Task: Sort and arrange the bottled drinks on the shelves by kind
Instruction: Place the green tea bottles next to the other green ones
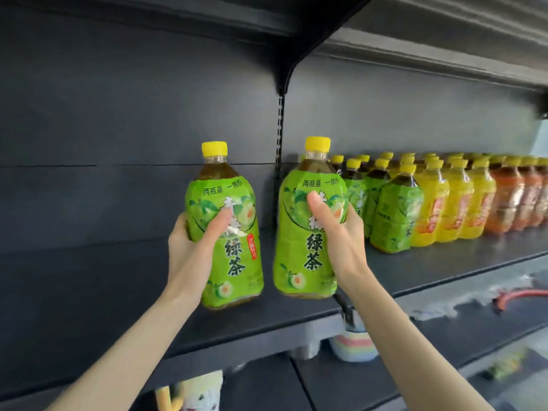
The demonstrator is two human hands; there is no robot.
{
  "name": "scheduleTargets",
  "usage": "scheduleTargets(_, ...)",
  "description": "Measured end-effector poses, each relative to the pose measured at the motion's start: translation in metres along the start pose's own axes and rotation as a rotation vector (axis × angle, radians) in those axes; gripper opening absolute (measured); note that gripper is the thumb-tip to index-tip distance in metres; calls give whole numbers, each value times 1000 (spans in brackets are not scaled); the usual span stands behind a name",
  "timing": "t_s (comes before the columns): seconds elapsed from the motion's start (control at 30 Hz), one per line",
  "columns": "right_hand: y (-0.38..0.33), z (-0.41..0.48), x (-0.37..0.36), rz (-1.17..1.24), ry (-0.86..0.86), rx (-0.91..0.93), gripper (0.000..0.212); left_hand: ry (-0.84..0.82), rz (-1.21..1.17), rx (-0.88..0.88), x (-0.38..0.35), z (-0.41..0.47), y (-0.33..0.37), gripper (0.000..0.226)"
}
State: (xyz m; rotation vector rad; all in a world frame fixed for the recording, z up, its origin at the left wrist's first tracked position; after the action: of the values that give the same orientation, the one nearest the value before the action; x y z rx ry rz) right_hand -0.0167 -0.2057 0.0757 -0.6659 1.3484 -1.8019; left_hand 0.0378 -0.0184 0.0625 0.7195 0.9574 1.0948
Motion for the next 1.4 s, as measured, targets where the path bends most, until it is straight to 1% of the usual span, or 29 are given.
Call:
scheduleTargets(0.07,-1,-11,45,-36,5,26,124,-30,-38,25,-35,-25,-7,53)
scheduleTargets(0.23,-2,-20,130,-58,60,-16,118,-84,-62,52,-105,-60,-15,49)
scheduleTargets(0.3,-1,-13,147,-73,81,-7,120,-98,-63,43,-121,-60,-17,48)
scheduleTargets(0.37,2,1,165,-66,91,13,117,-110,-52,29,-143,-56,-20,46)
scheduleTargets(0.53,20,45,184,-53,44,49,116,-127,-17,-5,-180,-39,-42,46)
scheduleTargets(0.63,37,72,191,-50,-1,29,97,-129,15,-15,-195,-29,-62,49)
scheduleTargets(0.77,54,101,194,-103,-4,46,72,-126,63,-15,-211,-16,-83,60)
scheduleTargets(0.83,62,113,195,-100,-7,49,65,-117,75,-24,-219,-10,-90,56)
scheduleTargets(0.97,68,126,200,-102,-34,94,68,-80,95,-25,-235,-9,-98,47)
scheduleTargets(1.13,78,130,208,-122,-57,169,86,-57,160,-37,-240,-23,-107,48)
scheduleTargets(1.2,77,129,212,-163,-69,199,86,-40,228,-44,-244,-30,-107,58)
scheduleTargets(1.3,83,128,220,-272,-96,249,89,72,443,-37,-243,-40,-114,79)
scheduleTargets(1.33,87,127,223,-300,-125,252,90,105,511,-38,-243,-45,-117,84)
scheduleTargets(1.4,99,121,231,-314,-218,223,89,142,574,-41,-244,-61,-124,89)
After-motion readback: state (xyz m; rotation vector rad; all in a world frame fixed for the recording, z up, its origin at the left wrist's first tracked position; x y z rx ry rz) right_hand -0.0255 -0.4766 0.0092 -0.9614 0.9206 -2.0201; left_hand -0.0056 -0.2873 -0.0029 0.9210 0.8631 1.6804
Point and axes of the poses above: each hand's wrist, its own z-axis towards the middle knuckle, its own x-axis out of the back of the hand, y = z × x, the point moved 1 cm from there along z, towards the middle knuckle, and after that the axes turned 5 degrees about -x, right-handed, at the moved point
